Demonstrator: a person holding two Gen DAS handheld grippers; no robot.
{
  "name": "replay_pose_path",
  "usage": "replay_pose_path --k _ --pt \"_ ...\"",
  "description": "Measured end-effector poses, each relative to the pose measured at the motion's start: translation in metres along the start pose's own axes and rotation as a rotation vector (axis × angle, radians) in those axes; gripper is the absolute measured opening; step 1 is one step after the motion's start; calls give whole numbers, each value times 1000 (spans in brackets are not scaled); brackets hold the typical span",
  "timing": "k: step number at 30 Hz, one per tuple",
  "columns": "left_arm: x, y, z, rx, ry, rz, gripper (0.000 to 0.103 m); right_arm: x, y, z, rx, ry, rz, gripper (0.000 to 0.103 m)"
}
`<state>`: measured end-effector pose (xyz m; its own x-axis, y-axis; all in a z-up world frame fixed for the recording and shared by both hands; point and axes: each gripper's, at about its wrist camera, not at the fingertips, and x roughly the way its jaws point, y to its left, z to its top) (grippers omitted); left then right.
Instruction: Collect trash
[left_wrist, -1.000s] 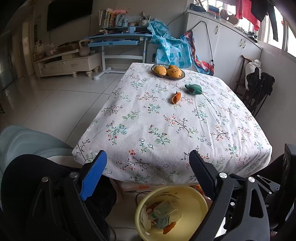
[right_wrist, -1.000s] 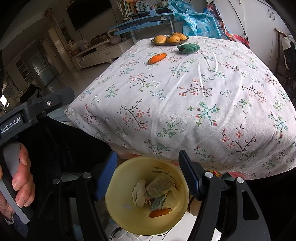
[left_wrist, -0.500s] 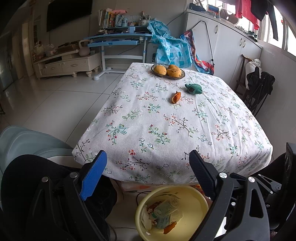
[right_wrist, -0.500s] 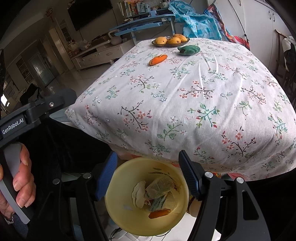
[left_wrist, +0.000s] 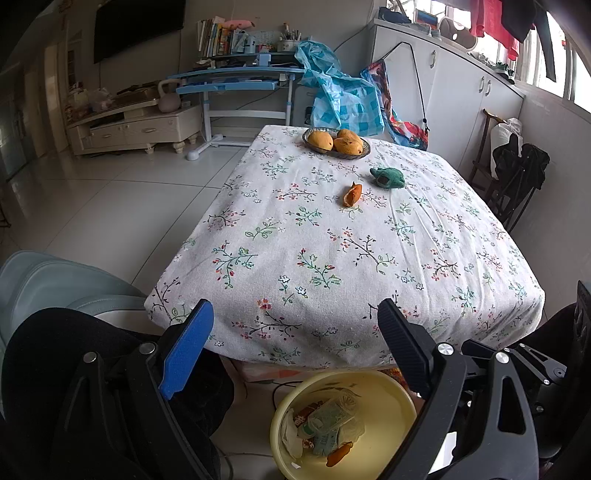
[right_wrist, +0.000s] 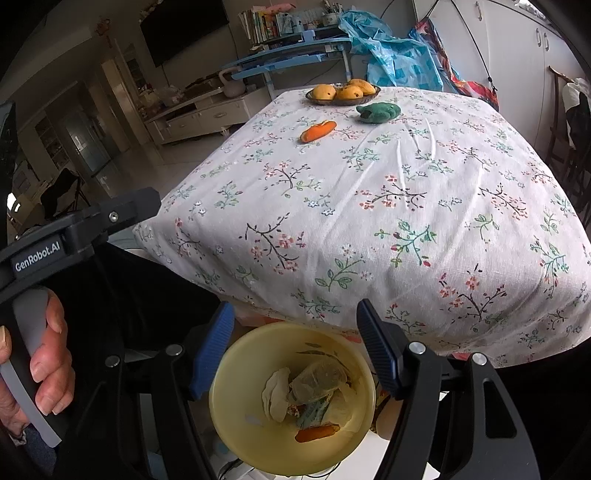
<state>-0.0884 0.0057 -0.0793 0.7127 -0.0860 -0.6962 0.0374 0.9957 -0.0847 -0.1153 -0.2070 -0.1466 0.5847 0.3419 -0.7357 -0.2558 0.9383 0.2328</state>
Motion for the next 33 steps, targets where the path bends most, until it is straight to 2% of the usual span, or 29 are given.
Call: replay_pose_path --k 33 --pt "-1 -1 0 1 0 1 87 2 3 0 -6 2 1 66"
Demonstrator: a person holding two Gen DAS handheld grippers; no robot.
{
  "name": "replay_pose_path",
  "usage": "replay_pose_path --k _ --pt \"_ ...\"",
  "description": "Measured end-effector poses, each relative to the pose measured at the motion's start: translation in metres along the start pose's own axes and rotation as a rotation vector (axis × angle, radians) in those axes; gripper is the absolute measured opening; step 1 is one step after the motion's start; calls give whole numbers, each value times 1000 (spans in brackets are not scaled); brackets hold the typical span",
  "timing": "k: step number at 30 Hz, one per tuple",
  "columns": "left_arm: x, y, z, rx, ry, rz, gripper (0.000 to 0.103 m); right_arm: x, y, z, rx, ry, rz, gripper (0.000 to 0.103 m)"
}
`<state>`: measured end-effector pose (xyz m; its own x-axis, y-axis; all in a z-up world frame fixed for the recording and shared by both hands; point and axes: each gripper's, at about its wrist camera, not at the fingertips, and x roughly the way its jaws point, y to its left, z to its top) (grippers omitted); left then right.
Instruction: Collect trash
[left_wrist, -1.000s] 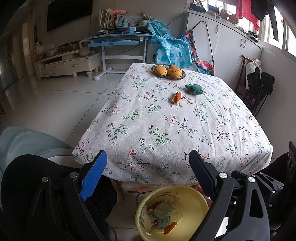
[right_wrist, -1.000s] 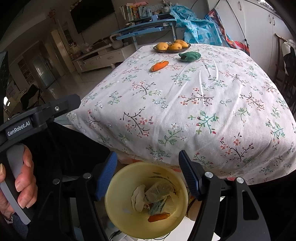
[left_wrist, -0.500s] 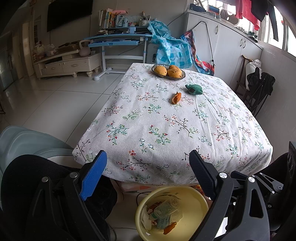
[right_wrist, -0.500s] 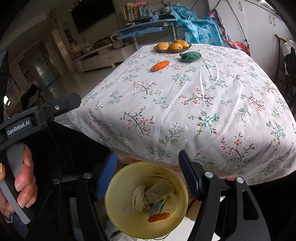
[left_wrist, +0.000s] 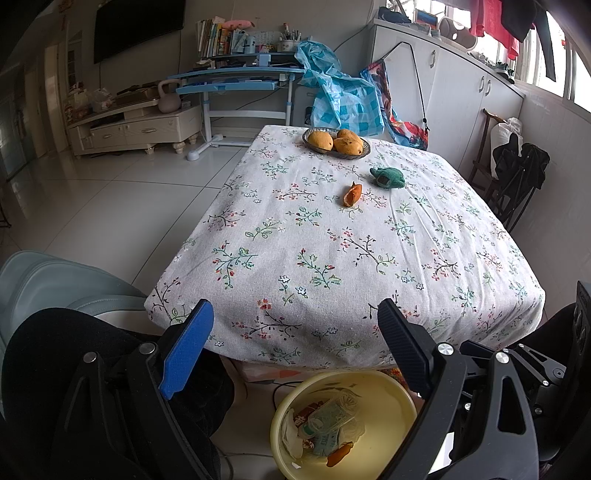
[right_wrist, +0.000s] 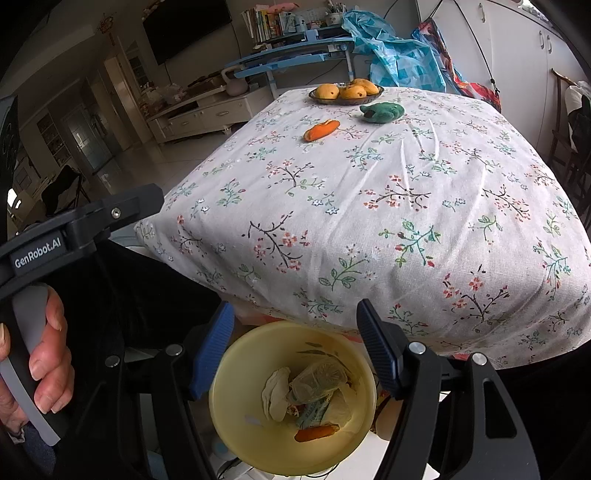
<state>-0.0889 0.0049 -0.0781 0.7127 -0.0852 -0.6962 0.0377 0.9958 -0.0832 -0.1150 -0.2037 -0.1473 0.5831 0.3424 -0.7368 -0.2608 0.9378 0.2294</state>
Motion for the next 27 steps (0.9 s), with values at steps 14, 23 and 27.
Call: replay_pose_path --k 14,23,27 --pt "0 0 0 0 -1 0 87 0 0 0 0 0 0 66" --pt "0 0 0 1 -1 0 87 2 3 -1 -15 4 2 66" --pt "0 0 0 1 -1 0 87 2 3 -2 -19 5 1 66"
